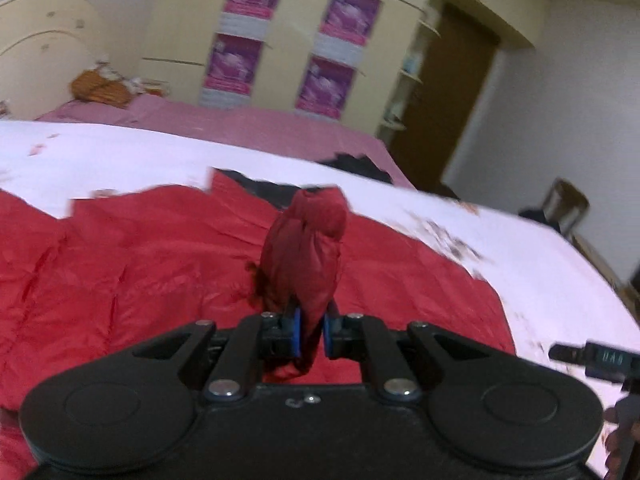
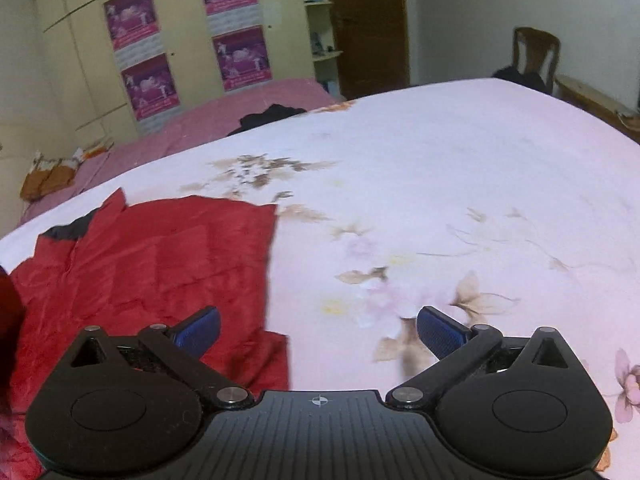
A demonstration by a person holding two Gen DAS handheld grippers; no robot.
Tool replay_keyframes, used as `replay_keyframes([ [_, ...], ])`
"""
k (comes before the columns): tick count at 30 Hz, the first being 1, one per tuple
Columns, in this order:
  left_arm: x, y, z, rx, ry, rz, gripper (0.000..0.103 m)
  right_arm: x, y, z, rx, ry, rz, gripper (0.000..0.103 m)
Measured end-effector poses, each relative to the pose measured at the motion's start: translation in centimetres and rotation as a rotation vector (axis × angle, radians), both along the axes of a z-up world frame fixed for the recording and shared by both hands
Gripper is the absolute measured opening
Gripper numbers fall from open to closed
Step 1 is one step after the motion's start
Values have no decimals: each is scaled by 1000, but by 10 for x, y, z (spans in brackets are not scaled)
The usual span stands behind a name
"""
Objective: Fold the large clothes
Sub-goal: 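Lift the sleeve with the left gripper across the jacket body and release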
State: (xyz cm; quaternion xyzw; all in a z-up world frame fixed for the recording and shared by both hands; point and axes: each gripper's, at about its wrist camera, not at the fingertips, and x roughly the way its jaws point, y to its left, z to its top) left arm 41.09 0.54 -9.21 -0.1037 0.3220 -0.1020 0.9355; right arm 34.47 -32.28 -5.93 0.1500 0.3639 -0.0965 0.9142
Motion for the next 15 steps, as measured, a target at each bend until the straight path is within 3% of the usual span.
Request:
replay_keyframes([
  [8, 4, -61, -12, 48, 23, -118, 10, -14, -35, 4, 24, -12, -38, 103],
  [15, 2, -106, -17, 78, 42, -165, 10, -25, -68, 4, 40, -10, -68, 103],
])
